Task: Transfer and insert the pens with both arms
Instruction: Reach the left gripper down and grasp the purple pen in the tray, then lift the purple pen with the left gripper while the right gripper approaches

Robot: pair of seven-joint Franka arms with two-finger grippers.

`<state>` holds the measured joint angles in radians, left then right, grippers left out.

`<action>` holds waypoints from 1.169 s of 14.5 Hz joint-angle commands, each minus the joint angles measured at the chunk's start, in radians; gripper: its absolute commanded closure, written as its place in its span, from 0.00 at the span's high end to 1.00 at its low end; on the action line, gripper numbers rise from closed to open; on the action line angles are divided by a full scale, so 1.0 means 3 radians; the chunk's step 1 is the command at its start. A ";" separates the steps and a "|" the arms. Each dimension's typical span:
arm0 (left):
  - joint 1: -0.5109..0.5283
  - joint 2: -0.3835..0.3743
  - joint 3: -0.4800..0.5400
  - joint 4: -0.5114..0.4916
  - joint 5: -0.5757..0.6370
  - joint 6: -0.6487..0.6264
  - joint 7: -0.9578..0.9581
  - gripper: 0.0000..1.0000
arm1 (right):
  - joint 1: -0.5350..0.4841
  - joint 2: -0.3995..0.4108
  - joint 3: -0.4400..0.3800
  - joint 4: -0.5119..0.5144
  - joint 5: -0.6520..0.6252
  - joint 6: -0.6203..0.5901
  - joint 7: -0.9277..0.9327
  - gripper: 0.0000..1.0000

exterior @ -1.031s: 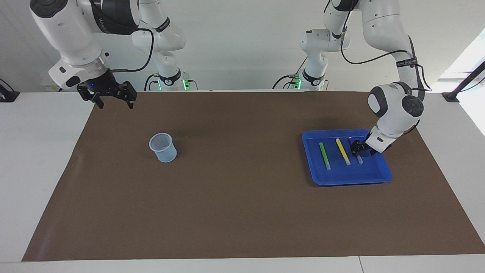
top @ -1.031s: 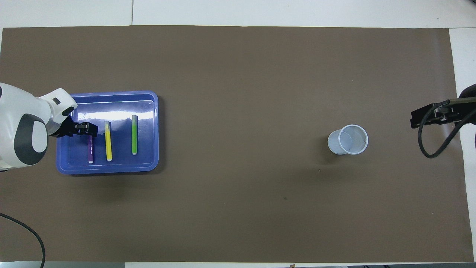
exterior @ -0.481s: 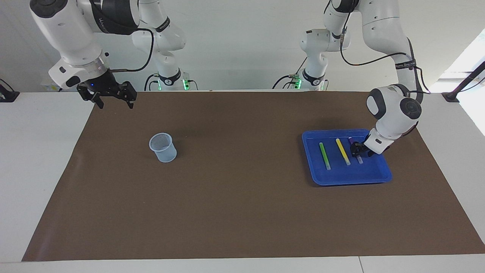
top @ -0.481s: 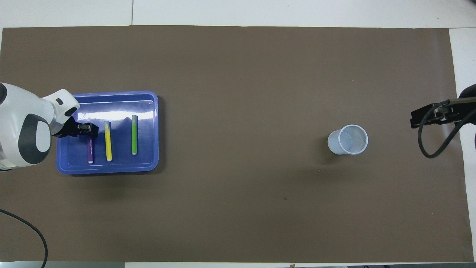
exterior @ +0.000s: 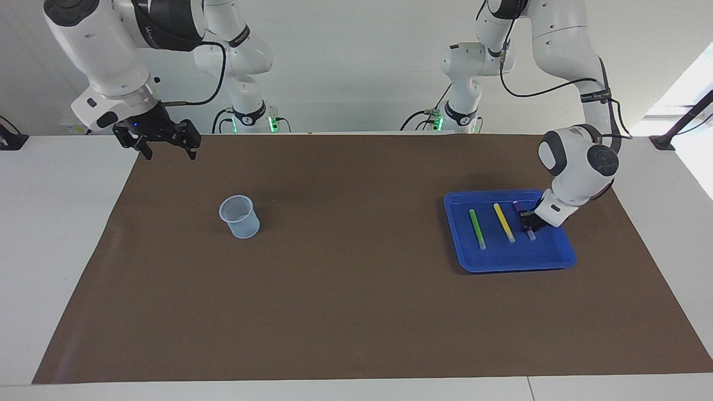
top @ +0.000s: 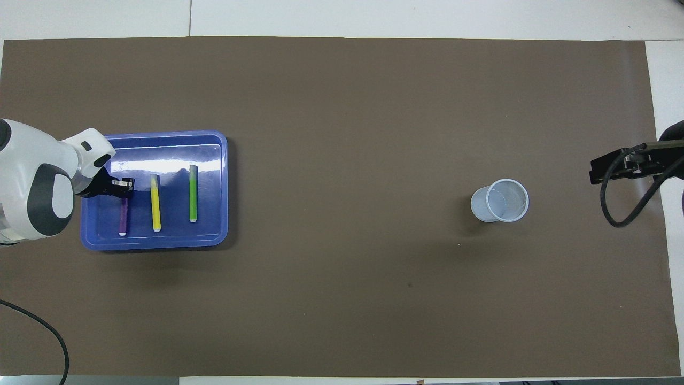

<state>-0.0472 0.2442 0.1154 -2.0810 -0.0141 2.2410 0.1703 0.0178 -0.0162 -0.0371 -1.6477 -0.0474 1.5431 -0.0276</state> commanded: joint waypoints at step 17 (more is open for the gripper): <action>-0.0451 -0.0001 -0.0016 0.1829 -0.1541 -0.2387 -0.3278 0.00 | -0.0039 -0.0069 0.0016 -0.0045 0.0040 -0.0152 -0.0097 1.00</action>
<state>-0.1699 0.2397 0.1019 -1.5627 -0.3879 1.5610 -0.6192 0.0178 -0.0164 -0.0371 -1.6478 -0.0473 1.5346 -0.0276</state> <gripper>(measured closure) 0.833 0.000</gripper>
